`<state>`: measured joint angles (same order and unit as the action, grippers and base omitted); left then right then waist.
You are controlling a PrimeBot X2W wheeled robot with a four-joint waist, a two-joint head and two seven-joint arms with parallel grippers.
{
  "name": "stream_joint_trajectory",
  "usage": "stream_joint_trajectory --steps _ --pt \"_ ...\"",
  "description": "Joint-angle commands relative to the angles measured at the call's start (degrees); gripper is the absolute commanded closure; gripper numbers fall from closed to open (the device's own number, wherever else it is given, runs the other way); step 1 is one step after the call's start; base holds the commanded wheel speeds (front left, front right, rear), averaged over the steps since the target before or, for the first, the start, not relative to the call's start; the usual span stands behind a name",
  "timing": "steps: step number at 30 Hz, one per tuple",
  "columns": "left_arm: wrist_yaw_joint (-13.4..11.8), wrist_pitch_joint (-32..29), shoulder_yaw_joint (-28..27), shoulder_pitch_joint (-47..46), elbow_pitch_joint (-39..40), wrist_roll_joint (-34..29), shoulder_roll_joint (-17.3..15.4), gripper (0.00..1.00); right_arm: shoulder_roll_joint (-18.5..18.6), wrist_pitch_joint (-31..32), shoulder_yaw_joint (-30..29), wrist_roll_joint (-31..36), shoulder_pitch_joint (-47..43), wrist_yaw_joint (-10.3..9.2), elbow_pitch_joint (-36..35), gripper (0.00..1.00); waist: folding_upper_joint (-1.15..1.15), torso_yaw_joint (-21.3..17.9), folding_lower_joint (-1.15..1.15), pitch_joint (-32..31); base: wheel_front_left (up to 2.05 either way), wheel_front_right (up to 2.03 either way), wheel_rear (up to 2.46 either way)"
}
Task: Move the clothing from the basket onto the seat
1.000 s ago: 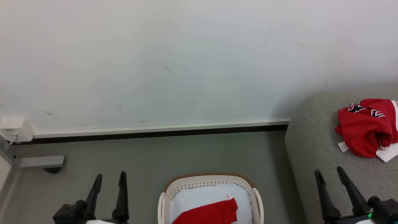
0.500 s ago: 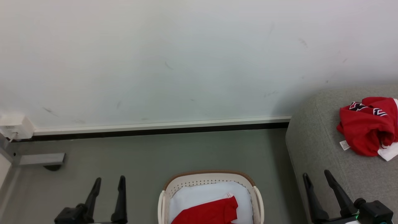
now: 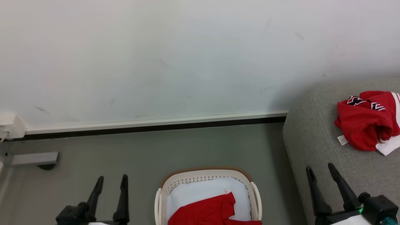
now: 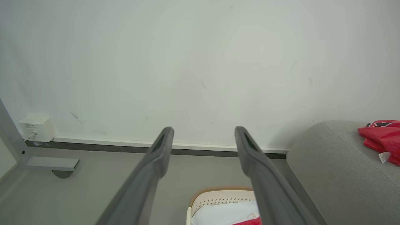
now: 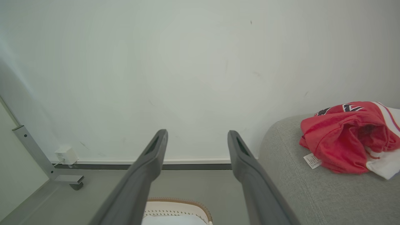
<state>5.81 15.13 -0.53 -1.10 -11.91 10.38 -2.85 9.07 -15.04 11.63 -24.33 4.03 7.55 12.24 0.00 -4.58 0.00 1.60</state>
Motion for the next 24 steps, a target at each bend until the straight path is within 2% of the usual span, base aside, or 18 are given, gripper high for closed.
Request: stream_joint_trajectory --steps 1,12,19,24 --pt "0.2 0.0 0.2 -0.9 -0.1 -0.6 -0.1 0.0 0.2 -0.2 -0.2 -0.3 1.2 -0.12 -0.4 0.0 0.0 -0.5 0.0 0.8 0.0 0.0 0.0" --pt "1.5 0.0 4.6 -9.9 -3.4 -1.8 -0.4 0.0 -0.9 -0.2 -2.4 -0.1 8.1 -0.12 -3.5 0.0 0.0 -4.0 0.0 11.4 0.0 0.0 0.0" --pt "1.7 0.0 10.1 -17.5 -10.1 -2.2 -3.6 0.0 -2.4 -0.2 -5.5 0.6 12.0 -0.12 -6.6 0.0 0.0 -6.9 0.0 18.7 0.0 0.0 0.0" --pt "1.7 -1.9 17.0 -24.7 -16.5 -0.7 -6.8 0.0 -2.6 -0.2 -6.4 1.4 14.9 -0.12 -8.4 0.0 0.0 -8.7 0.0 24.4 0.0 0.0 0.0"
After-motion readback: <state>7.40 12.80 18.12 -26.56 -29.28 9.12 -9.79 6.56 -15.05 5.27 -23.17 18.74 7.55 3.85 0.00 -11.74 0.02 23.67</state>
